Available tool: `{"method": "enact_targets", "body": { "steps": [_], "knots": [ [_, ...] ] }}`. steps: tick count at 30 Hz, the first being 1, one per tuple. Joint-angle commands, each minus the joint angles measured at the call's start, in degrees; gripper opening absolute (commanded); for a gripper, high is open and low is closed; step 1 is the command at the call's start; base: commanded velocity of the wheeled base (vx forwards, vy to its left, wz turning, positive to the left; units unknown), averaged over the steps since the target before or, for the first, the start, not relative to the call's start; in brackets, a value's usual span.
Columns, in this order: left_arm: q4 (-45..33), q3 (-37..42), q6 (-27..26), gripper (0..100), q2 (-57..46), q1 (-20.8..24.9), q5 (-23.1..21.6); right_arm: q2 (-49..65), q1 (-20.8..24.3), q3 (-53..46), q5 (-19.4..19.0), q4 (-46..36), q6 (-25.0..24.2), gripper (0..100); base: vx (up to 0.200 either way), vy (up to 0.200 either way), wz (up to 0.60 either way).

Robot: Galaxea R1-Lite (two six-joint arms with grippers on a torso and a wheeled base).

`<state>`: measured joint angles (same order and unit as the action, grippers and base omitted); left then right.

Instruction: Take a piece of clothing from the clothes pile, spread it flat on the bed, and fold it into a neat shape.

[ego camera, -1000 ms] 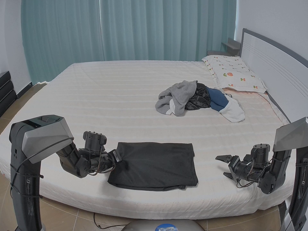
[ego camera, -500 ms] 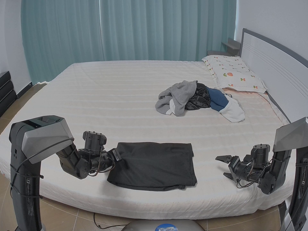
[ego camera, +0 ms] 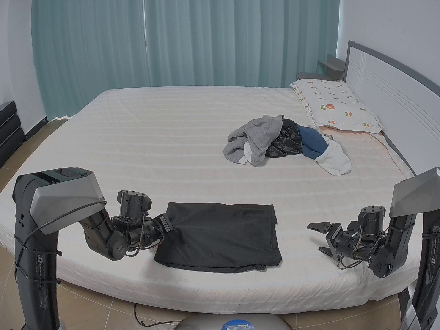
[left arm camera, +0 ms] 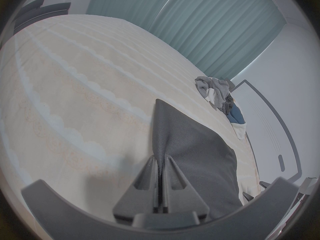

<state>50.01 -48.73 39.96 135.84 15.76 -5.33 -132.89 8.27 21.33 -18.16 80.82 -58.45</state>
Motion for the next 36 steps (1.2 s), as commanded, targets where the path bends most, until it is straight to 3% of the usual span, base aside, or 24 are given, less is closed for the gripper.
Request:
{"method": "enact_targets", "body": {
  "steps": [1,36],
  "knots": [
    [0.0,0.5,0.0,0,-0.5,0.1,0.0,-0.1,0.0,0.0,0.0,0.0,0.0,100,0.0,0.2,0.0],
    [0.0,4.7,3.5,0,-3.6,-1.2,1.0,0.1,1.8,-0.4,0.3,0.2,-0.8,100,0.0,0.2,0.0]
  ]
}}
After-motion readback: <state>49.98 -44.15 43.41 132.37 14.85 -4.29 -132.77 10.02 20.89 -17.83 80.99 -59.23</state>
